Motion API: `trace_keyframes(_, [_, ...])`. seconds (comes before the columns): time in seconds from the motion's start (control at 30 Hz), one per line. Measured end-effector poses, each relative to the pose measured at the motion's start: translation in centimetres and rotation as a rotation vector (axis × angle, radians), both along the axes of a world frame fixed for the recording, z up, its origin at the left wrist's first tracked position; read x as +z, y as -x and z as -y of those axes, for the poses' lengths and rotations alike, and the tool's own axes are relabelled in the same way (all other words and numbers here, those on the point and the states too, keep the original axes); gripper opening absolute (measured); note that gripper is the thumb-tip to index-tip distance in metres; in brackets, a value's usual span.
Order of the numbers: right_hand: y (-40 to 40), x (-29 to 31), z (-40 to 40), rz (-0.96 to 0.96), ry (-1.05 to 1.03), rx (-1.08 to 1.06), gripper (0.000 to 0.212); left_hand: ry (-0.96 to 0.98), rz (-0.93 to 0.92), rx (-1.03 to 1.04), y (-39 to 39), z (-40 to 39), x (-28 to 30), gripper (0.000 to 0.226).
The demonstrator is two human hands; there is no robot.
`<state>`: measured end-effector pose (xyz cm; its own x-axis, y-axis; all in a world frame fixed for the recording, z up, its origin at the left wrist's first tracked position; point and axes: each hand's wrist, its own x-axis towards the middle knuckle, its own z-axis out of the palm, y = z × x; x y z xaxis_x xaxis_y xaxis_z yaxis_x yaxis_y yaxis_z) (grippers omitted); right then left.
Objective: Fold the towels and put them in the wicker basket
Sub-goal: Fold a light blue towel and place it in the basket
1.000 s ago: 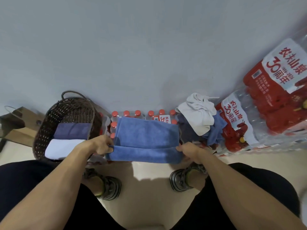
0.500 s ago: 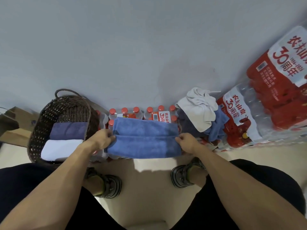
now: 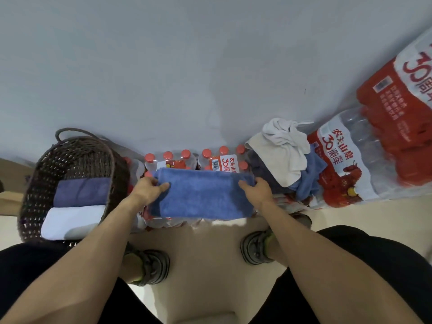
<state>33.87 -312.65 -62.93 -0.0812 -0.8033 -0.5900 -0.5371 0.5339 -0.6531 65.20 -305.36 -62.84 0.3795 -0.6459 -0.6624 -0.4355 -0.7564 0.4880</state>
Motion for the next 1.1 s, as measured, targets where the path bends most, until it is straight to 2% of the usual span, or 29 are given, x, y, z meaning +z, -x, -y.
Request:
trace_keyframes(0.1, [0.1,0.0,0.4,-0.024,0.017,0.020,0.021,0.025,0.149,-0.041,0.2,-0.2,-0.3,0.025])
trace_keyframes(0.23, [-0.1,0.1,-0.1,-0.128,0.075,0.098,0.021,0.023,0.269,-0.030,0.2,-1.0,-0.6,0.040])
trace_keyframes(0.37, [-0.6,-0.2,-0.6,-0.119,0.112,0.091,0.030,0.010,0.402,-0.005,0.4,-1.3,-0.3,0.043])
trace_keyframes(0.47, [-0.8,-0.3,-0.3,-0.220,0.145,0.132,0.035,0.169,0.449,-0.125,0.4,-0.5,-0.1,0.045])
trace_keyframes(0.57, [-1.0,-0.2,0.0,-0.283,0.142,0.201,0.037,0.195,0.458,-0.282,0.5,0.4,-0.2,0.051])
trace_keyframes(0.7, [-1.2,-0.2,0.4,-0.305,0.153,0.352,0.043,0.117,0.530,-0.422,0.4,1.8,0.0,0.042])
trace_keyframes(0.8, [-1.0,-0.4,0.9,-0.376,0.157,0.443,0.040,0.208,0.590,-0.413,0.3,2.4,0.5,0.024])
trace_keyframes(0.87, [-0.9,-0.2,1.3,-0.400,0.179,0.441,0.026,0.267,0.590,-0.398,0.3,2.3,0.9,0.015])
trace_keyframes(0.93, [-1.0,0.1,1.5,-0.389,0.211,0.424,0.013,0.324,0.573,-0.385,0.2,1.8,1.3,0.013])
trace_keyframes(1.1, [-1.7,0.9,1.5,-0.403,0.327,0.423,0.015,0.498,0.621,-0.417,-0.6,0.5,1.5,0.014])
